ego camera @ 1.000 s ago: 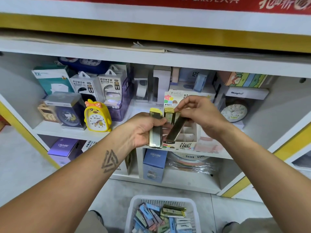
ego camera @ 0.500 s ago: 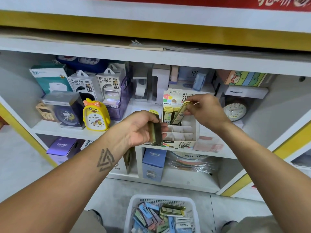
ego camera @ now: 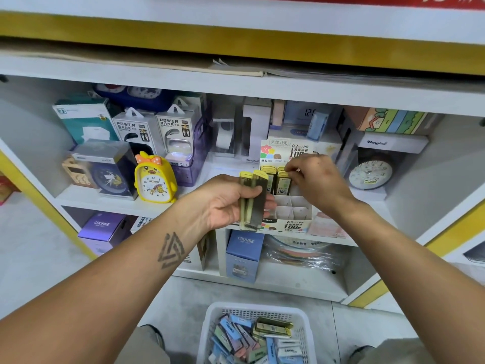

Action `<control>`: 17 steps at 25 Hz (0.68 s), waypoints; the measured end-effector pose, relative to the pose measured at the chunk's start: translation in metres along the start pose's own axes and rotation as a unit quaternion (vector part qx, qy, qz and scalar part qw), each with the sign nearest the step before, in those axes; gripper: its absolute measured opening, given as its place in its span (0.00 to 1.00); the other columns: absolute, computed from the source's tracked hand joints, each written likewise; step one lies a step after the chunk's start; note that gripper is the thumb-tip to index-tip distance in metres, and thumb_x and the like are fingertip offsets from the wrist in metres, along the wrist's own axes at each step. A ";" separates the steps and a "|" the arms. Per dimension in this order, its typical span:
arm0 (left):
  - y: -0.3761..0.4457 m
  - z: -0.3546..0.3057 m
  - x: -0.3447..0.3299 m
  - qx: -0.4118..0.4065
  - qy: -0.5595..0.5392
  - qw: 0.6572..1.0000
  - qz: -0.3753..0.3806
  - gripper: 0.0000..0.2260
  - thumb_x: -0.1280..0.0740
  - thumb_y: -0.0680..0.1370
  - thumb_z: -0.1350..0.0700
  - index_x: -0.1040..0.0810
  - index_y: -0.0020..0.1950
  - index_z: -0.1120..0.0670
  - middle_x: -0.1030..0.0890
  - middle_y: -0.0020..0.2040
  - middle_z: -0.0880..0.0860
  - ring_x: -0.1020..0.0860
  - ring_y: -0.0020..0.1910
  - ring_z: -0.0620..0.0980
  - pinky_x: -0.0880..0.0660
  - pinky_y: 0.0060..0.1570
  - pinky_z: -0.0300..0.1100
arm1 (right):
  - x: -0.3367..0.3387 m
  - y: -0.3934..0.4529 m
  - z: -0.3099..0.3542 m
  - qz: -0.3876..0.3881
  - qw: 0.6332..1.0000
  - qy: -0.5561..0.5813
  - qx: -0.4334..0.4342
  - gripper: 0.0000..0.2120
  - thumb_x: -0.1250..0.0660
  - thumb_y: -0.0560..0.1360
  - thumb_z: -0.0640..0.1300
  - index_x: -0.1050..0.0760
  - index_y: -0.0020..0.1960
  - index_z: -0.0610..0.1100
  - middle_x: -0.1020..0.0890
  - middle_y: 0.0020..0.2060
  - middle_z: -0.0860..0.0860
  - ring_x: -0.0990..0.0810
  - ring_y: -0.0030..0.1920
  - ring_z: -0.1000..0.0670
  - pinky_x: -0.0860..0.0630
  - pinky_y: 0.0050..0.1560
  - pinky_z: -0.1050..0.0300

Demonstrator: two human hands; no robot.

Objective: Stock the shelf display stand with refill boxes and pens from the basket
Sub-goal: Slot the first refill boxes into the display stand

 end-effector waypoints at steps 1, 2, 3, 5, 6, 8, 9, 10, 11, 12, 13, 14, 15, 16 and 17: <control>0.000 0.000 -0.001 -0.003 0.001 1.000 0.004 0.05 0.36 0.79 0.69 0.23 0.52 0.66 0.17 0.48 0.68 0.15 0.44 0.62 0.19 0.46 0.59 | 0.002 0.001 0.000 -0.009 1.000 -0.015 0.000 0.07 0.35 0.78 0.35 0.18 0.46 0.38 0.17 0.43 0.45 0.20 0.44 0.43 0.23 0.46 0.47; 0.000 -0.001 -0.002 -0.006 0.001 1.000 0.007 0.05 0.36 0.78 0.69 0.23 0.52 0.66 0.17 0.48 0.69 0.15 0.44 0.62 0.19 0.45 0.59 | 0.005 0.001 0.001 -0.021 1.000 -0.010 -0.013 0.07 0.35 0.78 0.37 0.18 0.47 0.39 0.16 0.43 0.45 0.20 0.43 0.44 0.22 0.46 0.49; -0.001 -0.001 -0.004 -0.008 0.001 1.000 0.012 0.05 0.35 0.78 0.68 0.23 0.53 0.67 0.17 0.47 0.69 0.15 0.44 0.62 0.18 0.44 0.58 | 0.007 0.002 0.000 -0.024 0.998 0.040 -0.044 0.07 0.34 0.79 0.39 0.17 0.48 0.40 0.16 0.43 0.47 0.19 0.41 0.47 0.22 0.45 0.52; -0.001 -0.001 -0.008 -0.012 0.006 1.000 0.027 0.07 0.34 0.77 0.68 0.22 0.55 0.67 0.17 0.48 0.69 0.15 0.44 0.62 0.17 0.42 0.57 | 0.000 -0.002 0.000 0.020 0.955 0.267 -0.130 0.06 0.31 0.79 0.42 0.17 0.53 0.44 0.15 0.41 0.51 0.20 0.36 0.54 0.22 0.40 0.59; -0.001 -0.001 -0.010 -0.016 0.012 0.999 0.035 0.08 0.34 0.77 0.67 0.22 0.56 0.67 0.17 0.49 0.68 0.15 0.45 0.62 0.17 0.42 0.56 | -0.007 -0.005 0.005 0.056 0.913 0.370 -0.163 0.07 0.29 0.78 0.43 0.17 0.55 0.44 0.15 0.40 0.51 0.20 0.34 0.55 0.23 0.37 0.60; -0.002 -0.001 -0.013 -0.023 0.016 0.999 0.046 0.11 0.33 0.78 0.65 0.22 0.59 0.67 0.17 0.52 0.68 0.16 0.47 0.63 0.18 0.45 0.57 | -0.012 -0.009 0.011 0.093 0.869 0.448 -0.187 0.07 0.27 0.76 0.39 0.18 0.54 0.41 0.14 0.42 0.46 0.19 0.36 0.52 0.22 0.36 0.56; -0.001 -0.001 -0.013 -0.023 0.010 0.999 0.047 0.12 0.34 0.78 0.64 0.23 0.60 0.68 0.18 0.53 0.68 0.16 0.48 0.64 0.18 0.46 0.58 | -0.011 -0.010 0.011 0.093 0.862 0.459 -0.194 0.07 0.27 0.75 0.36 0.18 0.52 0.39 0.14 0.43 0.44 0.19 0.38 0.50 0.22 0.37 0.56; 0.000 -0.001 -0.013 -0.024 -0.002 0.999 0.041 0.12 0.34 0.79 0.63 0.23 0.60 0.69 0.18 0.52 0.69 0.16 0.47 0.64 0.19 0.47 0.58 | -0.007 -0.011 0.009 0.084 0.856 0.467 -0.204 0.06 0.27 0.74 0.33 0.18 0.51 0.39 0.14 0.43 0.43 0.18 0.38 0.50 0.22 0.36 0.59; 0.001 -0.002 -0.011 -0.028 -0.012 0.999 0.024 0.10 0.35 0.80 0.63 0.23 0.58 0.68 0.18 0.50 0.68 0.16 0.45 0.64 0.19 0.47 0.58 | -0.002 -0.011 0.004 0.068 0.854 0.471 -0.213 0.06 0.28 0.73 0.31 0.18 0.49 0.38 0.14 0.43 0.43 0.18 0.38 0.51 0.24 0.33 0.62; 0.002 -0.004 -0.007 -0.035 -0.012 0.999 -0.002 0.08 0.37 0.81 0.63 0.23 0.55 0.67 0.17 0.47 0.68 0.16 0.43 0.62 0.18 0.46 0.57 | 0.005 -0.010 -0.002 0.053 0.857 0.465 -0.215 0.06 0.28 0.73 0.29 0.17 0.48 0.38 0.14 0.42 0.43 0.19 0.37 0.51 0.26 0.31 0.63; 0.004 -0.006 -0.002 -0.043 -0.001 0.999 -0.034 0.07 0.38 0.82 0.62 0.23 0.52 0.66 0.17 0.44 0.66 0.16 0.40 0.60 0.18 0.44 0.55 | 0.012 -0.010 -0.008 0.043 0.866 0.450 -0.212 0.05 0.28 0.72 0.29 0.17 0.46 0.37 0.14 0.40 0.43 0.20 0.34 0.51 0.27 0.30 0.64; 0.005 -0.008 0.003 -0.048 0.012 0.997 -0.063 0.07 0.39 0.83 0.61 0.24 0.50 0.64 0.17 0.41 0.64 0.16 0.37 0.57 0.18 0.41 0.52 | 0.019 -0.010 -0.012 0.040 0.876 0.434 -0.205 0.04 0.26 0.72 0.31 0.17 0.45 0.36 0.15 0.37 0.44 0.22 0.32 0.51 0.26 0.30 0.63; 0.006 -0.008 0.008 -0.045 0.022 0.995 -0.085 0.08 0.40 0.83 0.60 0.24 0.49 0.63 0.17 0.38 0.62 0.17 0.33 0.55 0.18 0.38 0.48 | 0.024 -0.011 -0.016 0.040 0.884 0.422 -0.200 0.04 0.24 0.71 0.33 0.17 0.45 0.36 0.16 0.35 0.45 0.22 0.31 0.51 0.24 0.32 0.62; 0.006 -0.007 0.011 -0.035 0.024 0.994 -0.098 0.10 0.41 0.84 0.59 0.24 0.48 0.62 0.18 0.36 0.60 0.19 0.31 0.53 0.19 0.36 0.46 | 0.027 -0.012 -0.019 0.041 0.888 0.413 -0.197 0.06 0.22 0.70 0.36 0.17 0.45 0.36 0.15 0.35 0.45 0.20 0.32 0.51 0.21 0.35 0.61; 0.005 -0.006 0.012 -0.019 0.020 0.994 -0.104 0.12 0.41 0.84 0.57 0.23 0.48 0.61 0.19 0.36 0.59 0.20 0.31 0.52 0.21 0.36 0.46 | 0.030 -0.013 -0.022 0.043 0.890 0.410 -0.197 0.09 0.21 0.69 0.38 0.17 0.46 0.35 0.14 0.36 0.45 0.18 0.34 0.50 0.18 0.40 0.60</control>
Point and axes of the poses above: each hand's wrist, its own y-axis towards the middle knuckle, its own x-axis out of the back of the hand, z = x × y, the point moved 7 cm from there along y, towards the middle knuckle
